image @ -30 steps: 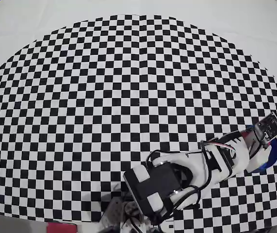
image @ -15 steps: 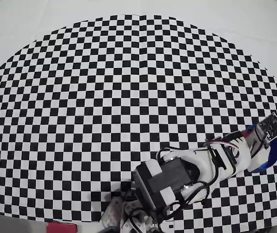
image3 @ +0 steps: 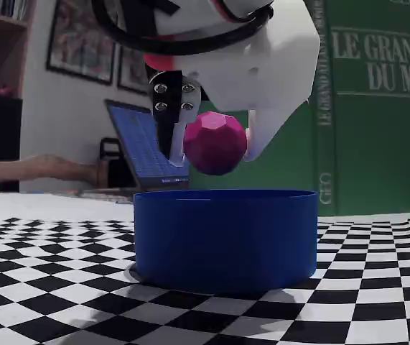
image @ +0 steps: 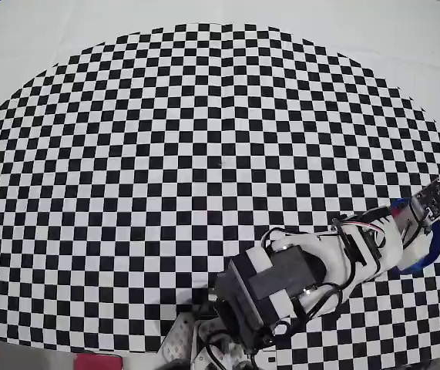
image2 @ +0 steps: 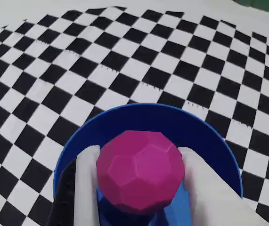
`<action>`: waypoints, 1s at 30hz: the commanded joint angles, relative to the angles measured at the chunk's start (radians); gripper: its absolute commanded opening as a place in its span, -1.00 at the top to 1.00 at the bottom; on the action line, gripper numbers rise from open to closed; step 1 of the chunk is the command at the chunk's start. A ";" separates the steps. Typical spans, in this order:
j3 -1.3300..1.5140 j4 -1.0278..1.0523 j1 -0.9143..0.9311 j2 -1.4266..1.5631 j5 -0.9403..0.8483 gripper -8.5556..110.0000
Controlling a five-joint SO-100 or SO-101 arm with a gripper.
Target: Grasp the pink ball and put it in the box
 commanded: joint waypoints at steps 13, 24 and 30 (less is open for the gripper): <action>-0.043 -0.043 0.015 -0.034 -0.003 0.85; -0.044 -0.043 0.015 -0.041 -0.003 0.85; -0.044 -0.043 0.017 -0.043 -0.003 0.85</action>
